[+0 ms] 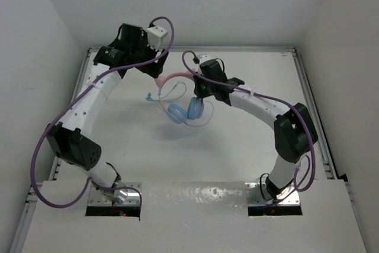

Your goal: Wrap the headphones

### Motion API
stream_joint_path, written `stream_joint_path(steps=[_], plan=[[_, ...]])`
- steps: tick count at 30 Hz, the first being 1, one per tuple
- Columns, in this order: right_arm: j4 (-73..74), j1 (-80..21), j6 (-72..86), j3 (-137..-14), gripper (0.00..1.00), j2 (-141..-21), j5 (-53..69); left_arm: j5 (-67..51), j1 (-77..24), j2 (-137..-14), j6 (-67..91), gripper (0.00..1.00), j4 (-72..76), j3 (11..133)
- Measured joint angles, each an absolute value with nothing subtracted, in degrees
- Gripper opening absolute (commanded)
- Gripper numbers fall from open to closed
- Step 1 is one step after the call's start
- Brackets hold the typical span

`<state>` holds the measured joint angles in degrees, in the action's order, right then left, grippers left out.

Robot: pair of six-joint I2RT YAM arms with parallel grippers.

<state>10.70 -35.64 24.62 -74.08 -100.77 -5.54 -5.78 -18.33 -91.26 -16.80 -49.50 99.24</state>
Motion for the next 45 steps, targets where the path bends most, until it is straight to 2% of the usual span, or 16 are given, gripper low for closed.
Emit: stream_joint_path(steps=[12, 16, 21, 22, 23, 24, 25, 27, 28, 30, 37, 38, 40, 42, 44, 45], plan=[[17.21, -35.86, 10.35, -81.43, 0.0, -99.66, 2.22, -15.2, -19.92, -94.13, -24.97, 0.74, -58.13, 99.72], [17.19, -37.3, 7.57, -81.38, 0.0, -98.21, 5.69, -14.79, -19.94, -95.74, -24.4, 0.65, -58.0, 99.13], [17.02, -38.79, 4.1, -81.34, 0.0, -97.56, 6.5, -15.62, -19.97, -96.82, -23.77, 0.39, -59.99, 100.95], [16.97, -38.76, 3.57, -81.34, 0.0, -97.56, 6.42, -15.92, -20.27, -96.82, -23.73, 0.31, -60.45, 100.95], [16.97, -38.79, 2.83, -81.34, 0.0, -97.56, 6.15, -16.32, -20.45, -96.84, -23.68, 0.13, -60.69, 100.95], [16.95, -38.76, 2.5, -81.34, 0.04, -97.56, 5.98, -16.67, -20.6, -96.84, -22.87, 0.05, -60.99, 100.95], [16.58, -38.76, 2.15, -81.41, 0.18, -97.56, 5.39, -16.75, -20.6, -96.84, -22.79, 0.0, -61.21, 100.92], [16.78, -38.76, 1.74, -81.84, 0.56, -97.54, 5.19, -16.67, -20.58, -96.84, -22.44, 0.0, -61.47, 100.9], [17.23, -38.79, 1.45, -82.65, 0.85, -97.54, 5.26, -15.75, -20.6, -96.84, -22.63, 0.0, -61.58, 100.75], [18.24, -39.11, 1.06, -84.58, 0.99, -97.47, 5.61, -13.69, -20.51, -96.84, -22.22, 0.0, -61.32, 100.05], [13.23, -37.56, 2.68, -84.68, 0.95, -83.55, 6.44, -7.94, -18.87, -96.12, -17.74, 0.0, -57.1, 95.48], [10.31, -36.64, 2.79, -81.69, 0.88, -78.72, 6.39, -7.97, -18.48, -96.09, -17.12, 0.0, -56.8, 95.48], [5.74, -34.28, 2.79, -75.55, 0.49, -68.84, 6.17, -8.73, -17.08, -96.14, -15.22, 0.0, -56.75, 96.6], [1.34, -31.64, 3.57, -68.99, 0.3, -61.17, 5.06, -11.33, -14.35, -96.82, -12.51, 0.0, -57.34, 100.4], [-3.22, -28.29, 5.28, -62.46, 0.48, -56.16, 3.18, -14.28, -10.22, -97.54, -9.3, 0.0, -56.38, 105.69], [-5.23, -26.94, 6.52, -59.33, 0.71, -55.35, 2.46, -15.2, -8.08, -97.78, -7.57, 0.0, -55.4, 108.36]])
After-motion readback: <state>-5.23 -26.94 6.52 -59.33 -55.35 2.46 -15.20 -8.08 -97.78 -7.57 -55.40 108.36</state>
